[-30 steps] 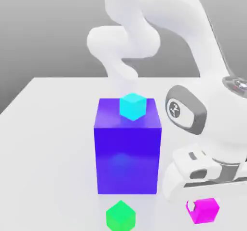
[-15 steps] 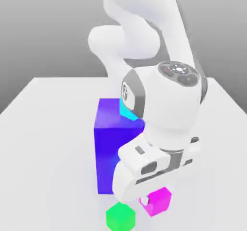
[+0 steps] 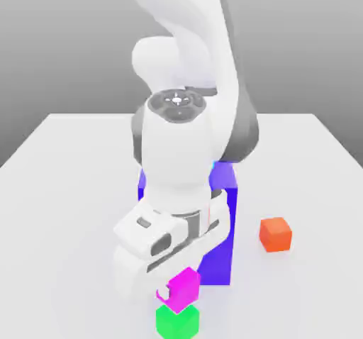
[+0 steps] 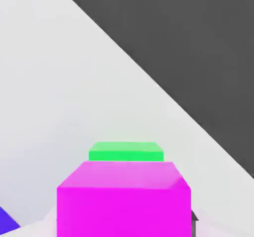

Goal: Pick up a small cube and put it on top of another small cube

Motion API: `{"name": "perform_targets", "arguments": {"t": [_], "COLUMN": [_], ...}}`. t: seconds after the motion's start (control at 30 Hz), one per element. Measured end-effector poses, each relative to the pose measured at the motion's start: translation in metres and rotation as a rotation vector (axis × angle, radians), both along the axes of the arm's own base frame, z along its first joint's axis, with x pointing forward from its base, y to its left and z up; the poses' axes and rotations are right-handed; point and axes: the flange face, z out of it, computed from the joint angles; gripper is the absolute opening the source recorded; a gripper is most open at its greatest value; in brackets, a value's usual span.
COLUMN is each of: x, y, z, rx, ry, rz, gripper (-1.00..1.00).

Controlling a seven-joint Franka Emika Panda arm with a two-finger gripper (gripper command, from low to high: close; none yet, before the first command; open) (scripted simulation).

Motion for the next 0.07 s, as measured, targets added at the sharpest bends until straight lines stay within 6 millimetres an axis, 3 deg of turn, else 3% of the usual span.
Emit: {"name": "perform_targets", "arguments": {"t": [0.07], "x": [0.0000], "y": [0.0000], "z": [0.0000], "rx": [0.000], "ry": [0.000], "rz": [0.000], "gripper": [1.00]}}
